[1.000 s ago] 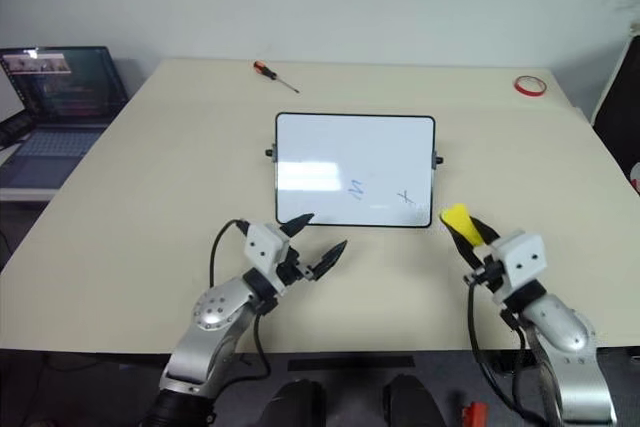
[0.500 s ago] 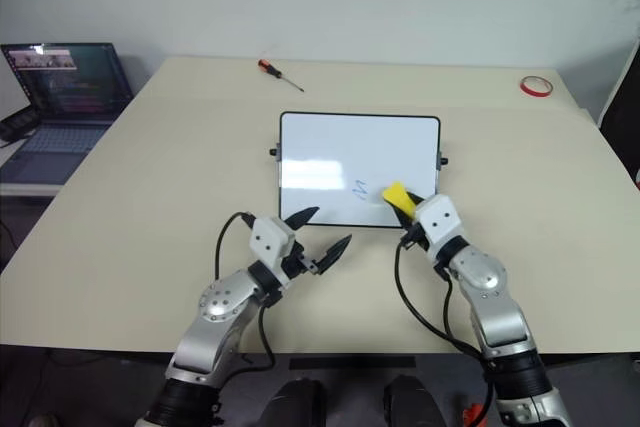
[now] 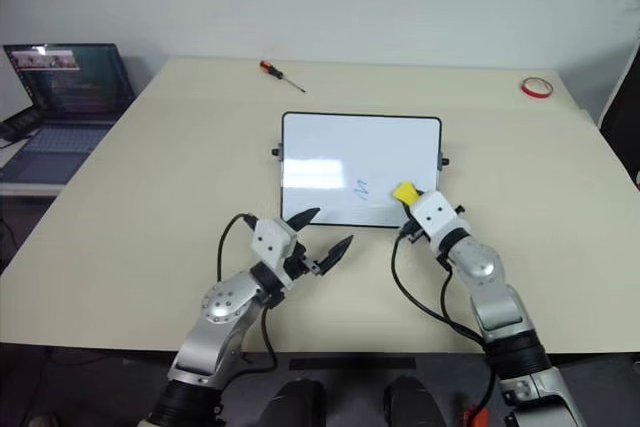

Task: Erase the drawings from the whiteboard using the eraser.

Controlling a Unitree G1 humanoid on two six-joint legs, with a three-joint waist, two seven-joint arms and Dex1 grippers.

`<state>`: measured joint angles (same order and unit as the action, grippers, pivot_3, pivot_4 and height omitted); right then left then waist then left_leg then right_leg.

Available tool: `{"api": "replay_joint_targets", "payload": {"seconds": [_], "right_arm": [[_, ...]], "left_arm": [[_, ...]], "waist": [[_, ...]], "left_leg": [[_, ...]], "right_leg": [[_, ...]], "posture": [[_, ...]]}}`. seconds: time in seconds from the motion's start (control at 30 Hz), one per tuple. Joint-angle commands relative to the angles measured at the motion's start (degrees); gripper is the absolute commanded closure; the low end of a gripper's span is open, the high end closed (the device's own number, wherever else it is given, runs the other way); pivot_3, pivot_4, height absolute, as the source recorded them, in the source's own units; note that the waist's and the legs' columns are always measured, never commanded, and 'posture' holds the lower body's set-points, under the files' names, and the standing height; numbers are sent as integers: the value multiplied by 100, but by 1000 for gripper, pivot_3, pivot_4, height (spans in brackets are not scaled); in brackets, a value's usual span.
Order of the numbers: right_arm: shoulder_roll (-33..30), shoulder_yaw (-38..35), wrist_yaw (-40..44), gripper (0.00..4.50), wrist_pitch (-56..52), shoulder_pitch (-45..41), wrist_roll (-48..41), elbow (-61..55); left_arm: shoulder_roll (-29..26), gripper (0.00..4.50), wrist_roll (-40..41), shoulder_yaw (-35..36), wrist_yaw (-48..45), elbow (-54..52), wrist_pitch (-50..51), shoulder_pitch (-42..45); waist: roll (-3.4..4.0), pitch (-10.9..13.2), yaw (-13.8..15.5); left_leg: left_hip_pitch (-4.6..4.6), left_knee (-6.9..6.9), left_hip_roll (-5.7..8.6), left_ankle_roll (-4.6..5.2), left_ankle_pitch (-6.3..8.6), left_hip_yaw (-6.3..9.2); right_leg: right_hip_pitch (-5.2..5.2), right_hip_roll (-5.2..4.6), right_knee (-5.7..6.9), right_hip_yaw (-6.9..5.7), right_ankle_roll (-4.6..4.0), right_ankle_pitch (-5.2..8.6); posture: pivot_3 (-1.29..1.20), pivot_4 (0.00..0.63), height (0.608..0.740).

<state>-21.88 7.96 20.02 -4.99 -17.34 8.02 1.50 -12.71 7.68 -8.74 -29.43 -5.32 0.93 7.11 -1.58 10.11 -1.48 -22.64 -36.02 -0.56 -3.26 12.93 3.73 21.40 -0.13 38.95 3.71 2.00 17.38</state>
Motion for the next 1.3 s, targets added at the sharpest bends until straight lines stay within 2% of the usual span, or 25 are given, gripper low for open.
{"api": "replay_joint_targets", "payload": {"seconds": [0.03,0.2,0.3,0.7,0.9,1.07,1.3], "right_arm": [[-248,-76,125,3399,-256,458,120,-247],[-619,-167,280,3399,-513,1196,109,-709],[-690,-213,282,3399,-588,1302,72,-789],[27,-284,-141,3399,-138,-110,-90,-282],[14,-183,-175,3399,-312,-379,117,121],[-209,-188,-29,3399,-581,-97,170,28],[-512,-344,296,3399,-1054,1028,-42,-933]], "left_arm": [[30,0,8,-55,14,-330,-13,26],[52,0,8,-48,48,-354,27,26],[71,0,1,-49,69,-363,41,18],[74,0,-3,-45,76,-356,62,53],[80,0,-10,-51,112,-383,68,39],[81,0,-5,-61,149,-411,65,8],[91,0,2,-87,146,-431,88,-23]], "waist": [[-1,-1,5],[-3,-3,-10],[-4,-3,-15],[-3,0,-50],[-4,0,-21],[-4,-1,-16],[-8,-4,-9]], "left_leg": [[-1,0,0,0,0,2],[5,0,0,0,0,-1],[17,0,-2,0,0,-3],[18,5,-7,0,-1,-23],[-3,4,-1,0,1,-10],[7,3,-1,0,0,-7],[8,1,0,0,0,-1]], "right_leg": [[-1,-1,-1,-2,0,0],[-3,-2,0,3,4,3],[-12,0,0,4,25,15],[0,10,3,6,24,11],[6,-1,-3,6,1,-2],[-2,-1,1,4,1,-3],[-8,-2,-2,3,25,11]], "posture": [[0,150,740],[0,150,740],[0,150,740],[0,150,740],[0,150,740],[0,150,740],[0,150,740]]}}
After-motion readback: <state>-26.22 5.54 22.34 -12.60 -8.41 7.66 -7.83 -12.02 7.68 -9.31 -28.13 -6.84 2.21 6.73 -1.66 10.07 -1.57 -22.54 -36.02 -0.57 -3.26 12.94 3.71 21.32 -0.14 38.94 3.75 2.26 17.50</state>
